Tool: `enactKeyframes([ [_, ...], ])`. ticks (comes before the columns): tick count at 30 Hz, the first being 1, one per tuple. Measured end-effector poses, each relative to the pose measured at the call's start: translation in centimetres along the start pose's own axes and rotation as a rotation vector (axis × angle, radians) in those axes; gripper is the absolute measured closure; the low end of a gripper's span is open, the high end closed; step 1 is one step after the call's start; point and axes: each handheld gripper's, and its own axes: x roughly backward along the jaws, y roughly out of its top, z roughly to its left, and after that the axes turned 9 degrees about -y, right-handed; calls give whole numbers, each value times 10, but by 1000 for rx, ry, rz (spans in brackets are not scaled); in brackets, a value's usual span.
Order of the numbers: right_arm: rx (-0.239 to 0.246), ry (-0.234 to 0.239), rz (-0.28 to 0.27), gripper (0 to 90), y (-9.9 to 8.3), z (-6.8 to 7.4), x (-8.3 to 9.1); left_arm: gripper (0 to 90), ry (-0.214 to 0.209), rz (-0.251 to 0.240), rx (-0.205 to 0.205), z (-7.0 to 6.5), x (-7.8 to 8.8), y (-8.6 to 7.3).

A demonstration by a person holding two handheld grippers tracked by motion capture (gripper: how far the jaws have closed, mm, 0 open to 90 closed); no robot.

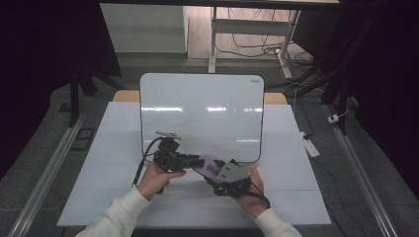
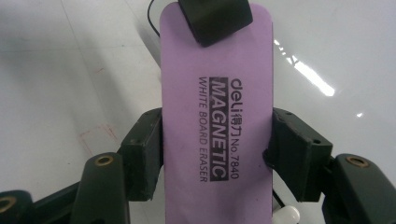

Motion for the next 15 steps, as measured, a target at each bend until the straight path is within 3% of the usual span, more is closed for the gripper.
enactKeyframes([
  [4, -15, -6, 0, 358, 1, 0, 1, 639, -14, -16, 10, 0, 0, 0],
  [7, -11, -46, 2, 345, 3, 3, 5, 641, -42, -36, 27, 0, 1, 1],
  [8, 5, -80, 4, 345, 4, 6, 9, 642, -49, -41, 31, 0, 1, 2],
  [11, 29, -144, -2, 354, 5, 10, 16, 642, -37, -48, 32, -1, 0, 3],
  [15, 11, -153, 0, 364, 3, 9, 20, 643, -40, -60, 47, 1, 0, 4],
])
